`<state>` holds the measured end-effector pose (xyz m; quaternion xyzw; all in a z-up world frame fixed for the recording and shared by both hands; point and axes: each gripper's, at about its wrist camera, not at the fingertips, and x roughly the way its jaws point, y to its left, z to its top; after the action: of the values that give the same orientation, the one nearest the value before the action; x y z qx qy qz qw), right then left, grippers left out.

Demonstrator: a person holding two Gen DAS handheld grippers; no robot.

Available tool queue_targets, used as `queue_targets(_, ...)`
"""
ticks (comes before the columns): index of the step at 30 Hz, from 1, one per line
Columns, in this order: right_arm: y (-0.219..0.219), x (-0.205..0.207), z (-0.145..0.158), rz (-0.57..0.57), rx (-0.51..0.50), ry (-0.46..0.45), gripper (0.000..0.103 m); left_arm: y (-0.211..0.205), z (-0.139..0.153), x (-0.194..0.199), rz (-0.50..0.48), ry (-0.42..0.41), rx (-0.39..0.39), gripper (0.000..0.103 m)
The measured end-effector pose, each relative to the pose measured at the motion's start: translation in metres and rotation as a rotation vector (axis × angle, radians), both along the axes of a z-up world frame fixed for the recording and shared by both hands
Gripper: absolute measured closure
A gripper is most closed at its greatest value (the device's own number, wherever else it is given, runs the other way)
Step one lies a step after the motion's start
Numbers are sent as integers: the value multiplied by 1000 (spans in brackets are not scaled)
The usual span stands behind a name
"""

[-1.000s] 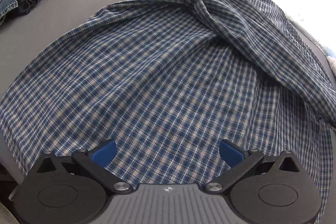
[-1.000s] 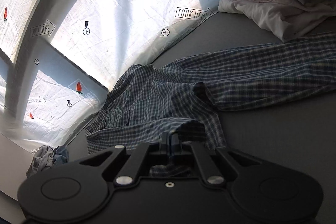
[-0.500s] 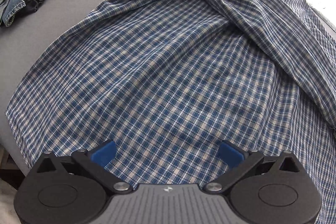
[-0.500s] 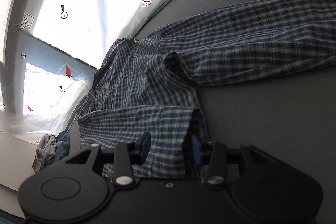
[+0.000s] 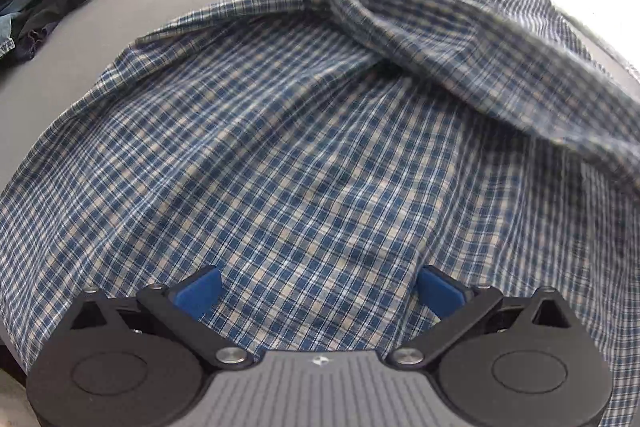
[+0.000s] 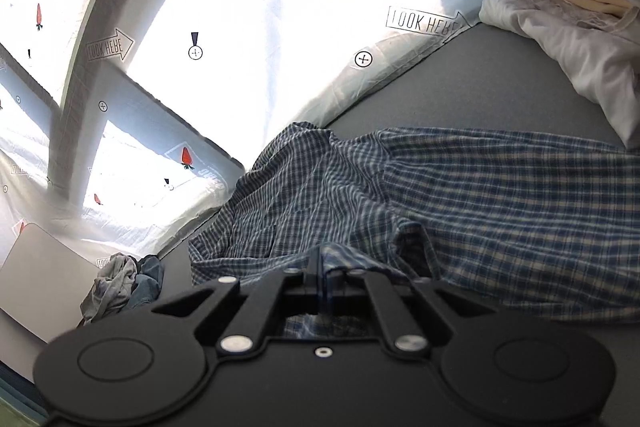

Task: Fold clothes

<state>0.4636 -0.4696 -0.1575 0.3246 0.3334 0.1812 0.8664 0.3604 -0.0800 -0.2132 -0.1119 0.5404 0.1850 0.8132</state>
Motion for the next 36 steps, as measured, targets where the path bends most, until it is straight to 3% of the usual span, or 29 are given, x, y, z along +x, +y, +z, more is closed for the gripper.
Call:
queue_targets(19,-76,1,-5,-259,-42,-19,101,4,3,-4,-9,-19,9,0)
queue_targets(24,-85,1,-30,-321,-74,118,100,4,6,-3,-9,-24,11,0)
queue_targets(26,-78,0,-41,-313,-117,177,98,3,7,-3,-13,-28,13,0)
queue_targets(28,-72,-3,-48,-308,-159,214,88,1,8,-5,-18,-36,17,0)
queue_targets(30,-70,-8,-49,-310,-174,222,86,1,7,-8,-23,-46,21,0)
queue_targets(32,-69,-13,-44,-319,-190,227,77,2,4,-14,-27,-55,24,0)
queue_targets(34,-68,-19,-37,-316,-213,218,63,1,6,-25,-29,-66,28,0)
queue_targets(36,-65,-27,-31,-315,-224,209,57,-1,5,-28,-35,-78,33,0)
